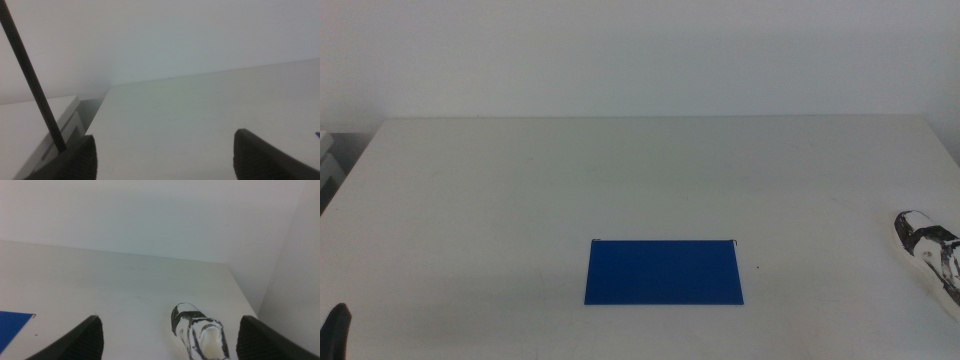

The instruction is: Use one arm to grab the shoe from the table and place it on the mat.

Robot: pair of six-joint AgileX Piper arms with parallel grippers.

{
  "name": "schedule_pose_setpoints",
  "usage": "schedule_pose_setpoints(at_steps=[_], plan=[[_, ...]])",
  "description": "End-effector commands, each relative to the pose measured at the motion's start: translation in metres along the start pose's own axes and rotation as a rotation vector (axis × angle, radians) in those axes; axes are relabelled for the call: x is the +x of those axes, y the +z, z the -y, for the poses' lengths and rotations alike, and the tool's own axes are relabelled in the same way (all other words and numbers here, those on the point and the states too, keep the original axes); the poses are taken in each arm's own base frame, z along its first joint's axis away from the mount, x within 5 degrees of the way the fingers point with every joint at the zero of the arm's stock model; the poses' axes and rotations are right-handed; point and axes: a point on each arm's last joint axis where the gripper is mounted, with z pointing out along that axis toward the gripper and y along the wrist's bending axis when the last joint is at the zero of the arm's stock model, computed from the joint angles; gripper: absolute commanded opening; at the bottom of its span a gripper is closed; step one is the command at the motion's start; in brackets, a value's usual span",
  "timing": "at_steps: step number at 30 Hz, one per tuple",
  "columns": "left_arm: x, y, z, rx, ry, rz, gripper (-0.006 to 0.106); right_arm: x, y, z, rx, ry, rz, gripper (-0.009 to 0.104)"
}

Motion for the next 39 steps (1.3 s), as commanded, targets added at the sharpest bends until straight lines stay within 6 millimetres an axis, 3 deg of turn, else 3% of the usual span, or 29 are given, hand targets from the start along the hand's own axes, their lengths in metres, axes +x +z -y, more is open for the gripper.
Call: schedule_pose_setpoints(at_steps=[1, 11, 18, 25, 31, 34, 39], plan=[[-0.006, -0.001, 0.000, 0.000, -0.014, 0.083, 0.094, -0.011, -0.003, 0.000, 0.002, 0.012, 0.097, 0.086], [-0.006, -0.001, 0.000, 0.000, -0.014, 0.083, 0.094, -0.086, -0.013, 0.008, 0.009, 0.001, -0.170, 0.086], [-0.006, -0.001, 0.000, 0.000, -0.014, 0.083, 0.094, -0.126, 0.005, 0.012, 0.013, -0.020, -0.384, 0.086], [-0.006, -0.001, 0.000, 0.000, -0.014, 0.083, 0.094, -0.155, 0.051, 0.016, 0.033, -0.005, -0.633, 0.086], [-0.006, -0.001, 0.000, 0.000, -0.014, 0.083, 0.094, -0.180, 0.089, 0.018, 0.033, 0.006, -0.741, 0.086], [-0.006, -0.001, 0.000, 0.000, -0.014, 0.083, 0.094, -0.185, 0.111, 0.016, 0.020, 0.022, -0.769, 0.086], [-0.006, -0.001, 0.000, 0.000, -0.014, 0.083, 0.094, -0.175, 0.147, 0.020, 0.026, -0.029, -0.868, 0.086]])
